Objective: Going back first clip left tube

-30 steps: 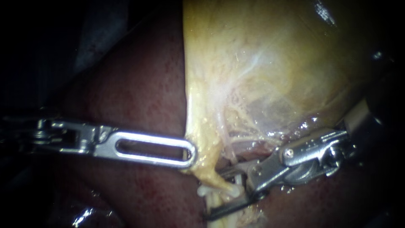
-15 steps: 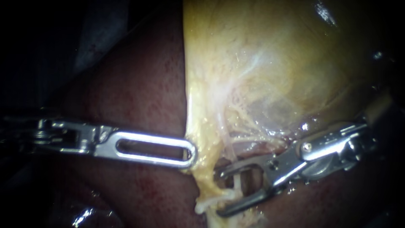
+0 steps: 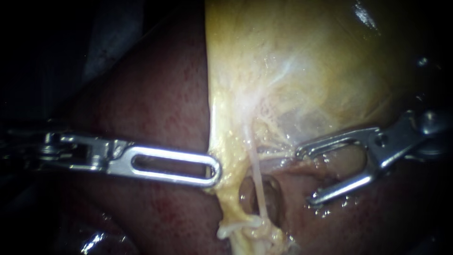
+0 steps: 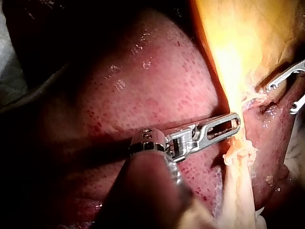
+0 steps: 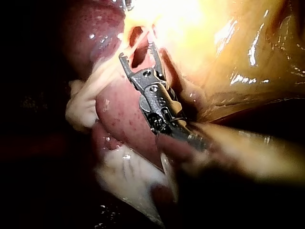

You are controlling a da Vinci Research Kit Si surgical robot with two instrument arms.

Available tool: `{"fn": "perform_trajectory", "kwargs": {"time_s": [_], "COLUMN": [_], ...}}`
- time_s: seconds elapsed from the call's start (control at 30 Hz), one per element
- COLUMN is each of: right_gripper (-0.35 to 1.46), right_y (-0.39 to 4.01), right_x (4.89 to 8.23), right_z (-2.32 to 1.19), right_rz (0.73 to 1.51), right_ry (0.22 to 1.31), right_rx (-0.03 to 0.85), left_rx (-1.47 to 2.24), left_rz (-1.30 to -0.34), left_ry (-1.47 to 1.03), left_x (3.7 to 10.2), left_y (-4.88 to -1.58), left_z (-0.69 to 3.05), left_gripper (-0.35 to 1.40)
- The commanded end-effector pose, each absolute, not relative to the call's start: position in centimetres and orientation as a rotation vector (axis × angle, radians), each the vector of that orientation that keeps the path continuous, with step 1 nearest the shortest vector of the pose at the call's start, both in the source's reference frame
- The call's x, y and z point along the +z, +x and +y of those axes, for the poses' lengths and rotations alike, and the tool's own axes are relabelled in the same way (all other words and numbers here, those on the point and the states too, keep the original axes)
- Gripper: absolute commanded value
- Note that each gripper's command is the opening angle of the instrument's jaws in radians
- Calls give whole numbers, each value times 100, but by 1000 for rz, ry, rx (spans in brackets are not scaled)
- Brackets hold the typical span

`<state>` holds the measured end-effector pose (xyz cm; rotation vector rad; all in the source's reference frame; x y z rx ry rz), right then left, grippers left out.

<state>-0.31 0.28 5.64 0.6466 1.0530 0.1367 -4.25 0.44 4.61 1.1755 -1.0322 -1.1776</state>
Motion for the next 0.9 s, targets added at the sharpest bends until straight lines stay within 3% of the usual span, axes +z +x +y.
{"fn": "perform_trajectory", "kwargs": {"time_s": [0.03, 0.57, 0.9], "right_gripper": [50, 49, 48], "right_y": [-32, -31, -31], "right_x": [565, 564, 564], "right_z": [28, 27, 27], "right_rz": [1053, 1053, 1053], "right_ry": [647, 647, 647], "right_rx": [136, 136, 136], "left_rx": [-1178, -1173, -1170], "left_rz": [-1032, -1029, -1028], "left_ry": [1175, 1158, 1161], "left_x": [462, 510, 511], "left_y": [-425, -470, -471], "left_z": [44, 48, 48], "left_gripper": [-35, -35, -35]}}
